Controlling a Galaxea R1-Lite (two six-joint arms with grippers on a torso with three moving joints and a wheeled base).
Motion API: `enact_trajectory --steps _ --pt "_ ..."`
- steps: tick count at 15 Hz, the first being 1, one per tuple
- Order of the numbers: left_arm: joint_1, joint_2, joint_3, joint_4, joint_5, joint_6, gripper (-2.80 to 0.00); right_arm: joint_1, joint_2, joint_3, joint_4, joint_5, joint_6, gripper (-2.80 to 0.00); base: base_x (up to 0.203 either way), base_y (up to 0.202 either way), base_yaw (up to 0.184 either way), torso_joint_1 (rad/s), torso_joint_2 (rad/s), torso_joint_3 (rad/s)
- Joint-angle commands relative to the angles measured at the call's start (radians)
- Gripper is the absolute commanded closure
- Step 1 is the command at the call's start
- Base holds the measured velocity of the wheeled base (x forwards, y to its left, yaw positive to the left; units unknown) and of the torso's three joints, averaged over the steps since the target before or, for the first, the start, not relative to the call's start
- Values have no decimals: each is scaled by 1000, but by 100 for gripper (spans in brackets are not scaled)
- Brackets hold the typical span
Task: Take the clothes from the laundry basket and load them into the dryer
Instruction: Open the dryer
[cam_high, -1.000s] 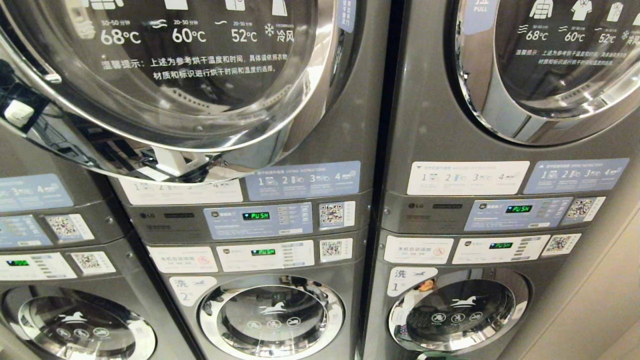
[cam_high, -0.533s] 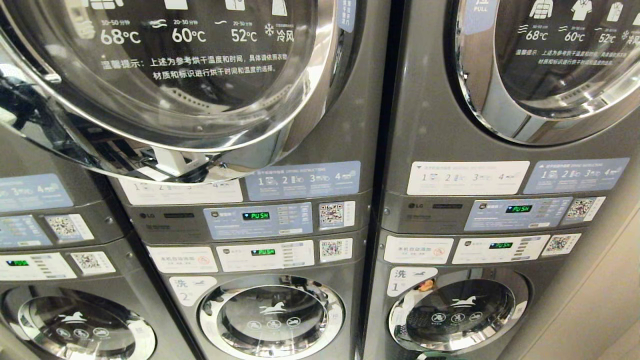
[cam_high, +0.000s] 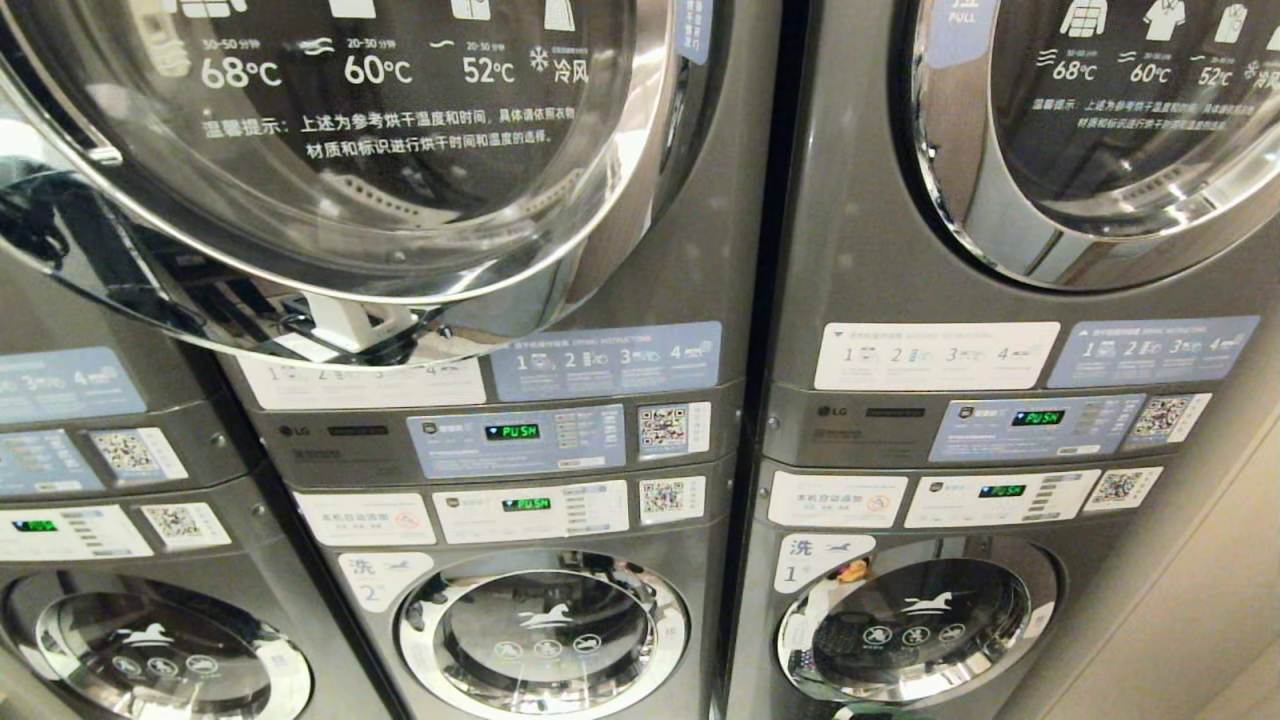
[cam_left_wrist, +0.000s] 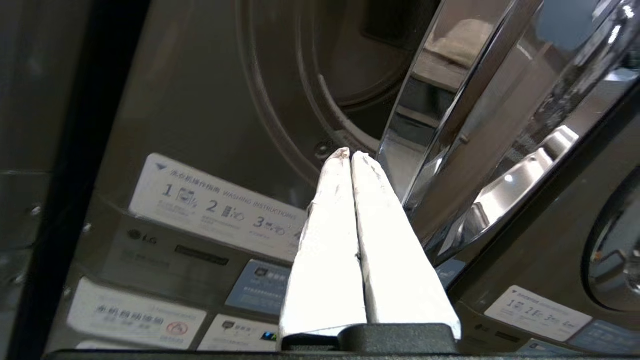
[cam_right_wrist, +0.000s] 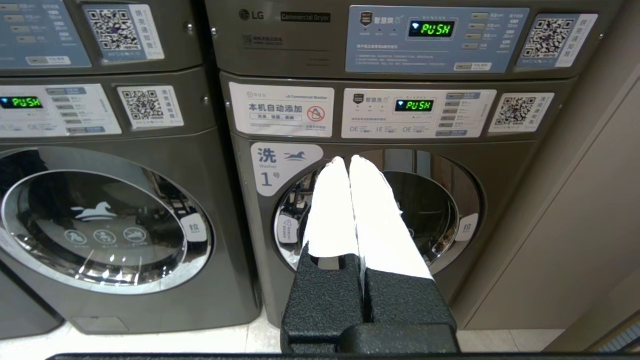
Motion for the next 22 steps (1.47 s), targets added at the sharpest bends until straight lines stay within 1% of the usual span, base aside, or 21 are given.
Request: enact_trajectory --steps 1,4,6,7,10,11,13,17,19,22 --pt "-2 84 -4 -70 -31 -28 0 0 0 3 -1 0 0 0 0 0 0 0 0 0" --pt "-5 176 -10 -206 -89 -59 0 0 0 3 -1 0 0 0 0 0 0 0 0 0" --pt "-6 240 -30 -294 -100 -91 0 0 0 3 -1 0 0 0 0 0 0 0 0 0" --pt "-6 270 -50 -311 -101 -97 0 0 0 3 -2 0 0 0 0 0 0 0 0 0" --pt "-13 346 -155 -319 -101 -100 0 0 0 3 -2 0 0 0 0 0 0 0 0 0" --pt "-34 363 -188 -319 -102 -101 0 0 0 3 -2 0 0 0 0 0 0 0 0 0" --pt "-93 368 -213 -319 -102 -116 0 0 0 3 -2 0 0 0 0 0 0 0 0 0" --pt "-165 306 -185 -319 -102 -135 0 0 0 3 -2 0 0 0 0 0 0 0 0 0" --pt "-180 255 -151 -319 -102 -155 0 0 0 3 -1 0 -1 0 0 0 0 0 0 0" --pt "-198 154 -74 -316 -102 -164 0 0 0 3 -1 0 0 0 0 0 0 0 0 0"
